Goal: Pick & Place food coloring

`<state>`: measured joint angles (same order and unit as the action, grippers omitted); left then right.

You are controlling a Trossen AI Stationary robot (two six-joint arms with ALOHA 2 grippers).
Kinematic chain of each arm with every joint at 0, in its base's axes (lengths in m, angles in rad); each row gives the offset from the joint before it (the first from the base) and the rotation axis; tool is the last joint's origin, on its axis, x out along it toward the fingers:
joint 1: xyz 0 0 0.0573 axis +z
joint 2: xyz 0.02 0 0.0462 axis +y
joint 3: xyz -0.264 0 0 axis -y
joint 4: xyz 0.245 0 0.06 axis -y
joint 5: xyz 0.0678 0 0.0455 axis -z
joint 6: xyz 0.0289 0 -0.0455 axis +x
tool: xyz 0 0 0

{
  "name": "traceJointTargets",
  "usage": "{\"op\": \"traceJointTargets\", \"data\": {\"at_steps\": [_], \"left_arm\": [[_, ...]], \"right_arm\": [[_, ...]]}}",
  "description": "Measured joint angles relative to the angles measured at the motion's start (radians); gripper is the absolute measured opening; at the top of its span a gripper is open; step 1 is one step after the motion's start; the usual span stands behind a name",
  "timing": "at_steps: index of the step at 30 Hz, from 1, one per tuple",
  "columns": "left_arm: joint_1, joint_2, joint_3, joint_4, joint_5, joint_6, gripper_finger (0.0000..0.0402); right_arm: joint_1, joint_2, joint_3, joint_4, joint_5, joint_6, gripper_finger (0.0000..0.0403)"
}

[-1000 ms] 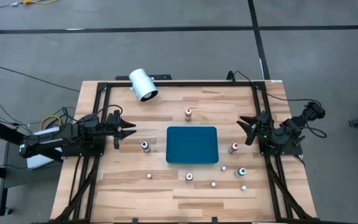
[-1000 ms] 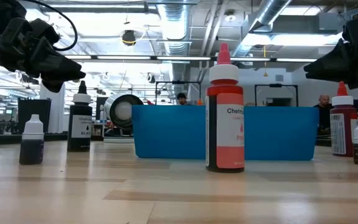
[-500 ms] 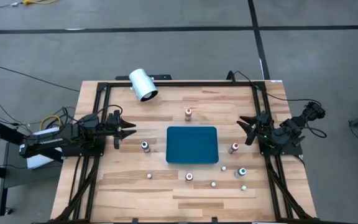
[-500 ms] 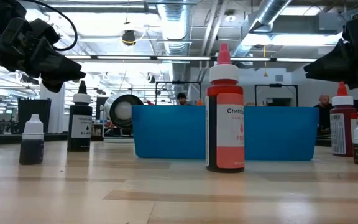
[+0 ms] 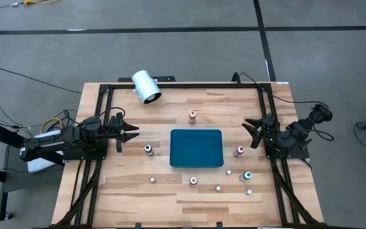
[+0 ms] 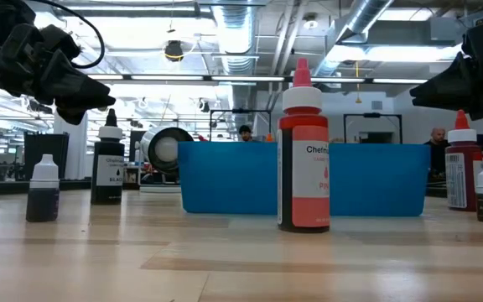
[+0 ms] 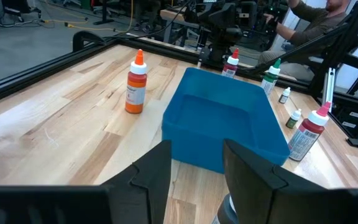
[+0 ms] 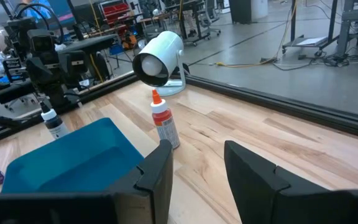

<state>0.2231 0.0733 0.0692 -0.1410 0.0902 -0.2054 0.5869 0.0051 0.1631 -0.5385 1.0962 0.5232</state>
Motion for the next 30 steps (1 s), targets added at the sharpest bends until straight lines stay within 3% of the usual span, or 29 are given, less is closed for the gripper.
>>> {"op": "traceJointTargets", "data": {"at_steps": [13,23,30], "left_arm": [[0.000,0.000,0.000,0.002,0.000,0.000,0.0135],[0.000,0.000,0.000,0.003,-0.001,0.000,0.0135],[0.000,0.000,-0.004,0.019,-0.117,0.001,0.0135]], "right_arm": [[0.000,0.000,0.000,0.003,-0.001,0.001,0.0134],[0.000,0.000,-0.004,0.145,-0.047,0.045,0.0134],[0.000,0.000,-0.002,0.211,-0.048,0.012,0.0129]]}}
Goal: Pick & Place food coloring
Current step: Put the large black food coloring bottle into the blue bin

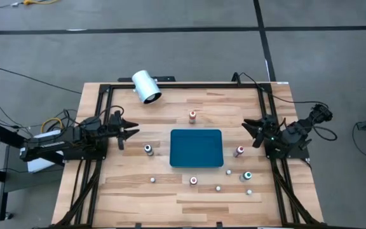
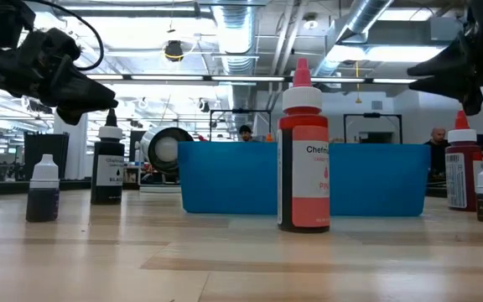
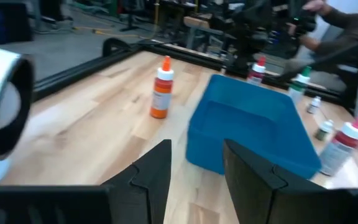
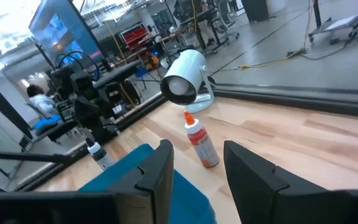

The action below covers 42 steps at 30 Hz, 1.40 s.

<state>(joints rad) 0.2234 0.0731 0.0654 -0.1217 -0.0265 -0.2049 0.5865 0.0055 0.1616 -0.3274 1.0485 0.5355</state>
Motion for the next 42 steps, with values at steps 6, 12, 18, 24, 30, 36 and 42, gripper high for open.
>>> {"op": "traceJointTargets", "data": {"at_steps": [6,12,18,24,30,36,42], "left_arm": [[0.000,0.000,0.000,0.001,0.021,-0.005,0.0135],[0.000,0.000,0.000,0.013,0.071,0.011,0.0135],[0.000,0.000,0.000,0.106,0.115,0.010,0.0135],[0.000,0.034,0.106,0.022,0.129,0.014,0.0135],[0.000,0.211,0.380,-0.300,0.144,0.037,0.0135],[0.000,0.487,0.648,-0.633,0.167,0.011,0.0135],[0.000,0.729,0.789,-0.759,0.265,-0.077,0.0135]], "right_arm": [[0.000,0.000,0.001,0.029,0.010,-0.123,0.0122],[0.000,0.000,0.001,0.027,0.018,-0.144,0.0122],[0.000,0.000,0.002,0.022,0.027,-0.144,0.0123],[0.000,0.000,0.002,0.022,0.027,-0.144,0.0123],[0.000,0.000,0.002,0.022,0.027,-0.144,0.0123],[0.000,0.000,0.002,0.022,0.027,-0.144,0.0123],[0.000,0.000,0.002,0.022,0.027,-0.144,0.0123]]}}
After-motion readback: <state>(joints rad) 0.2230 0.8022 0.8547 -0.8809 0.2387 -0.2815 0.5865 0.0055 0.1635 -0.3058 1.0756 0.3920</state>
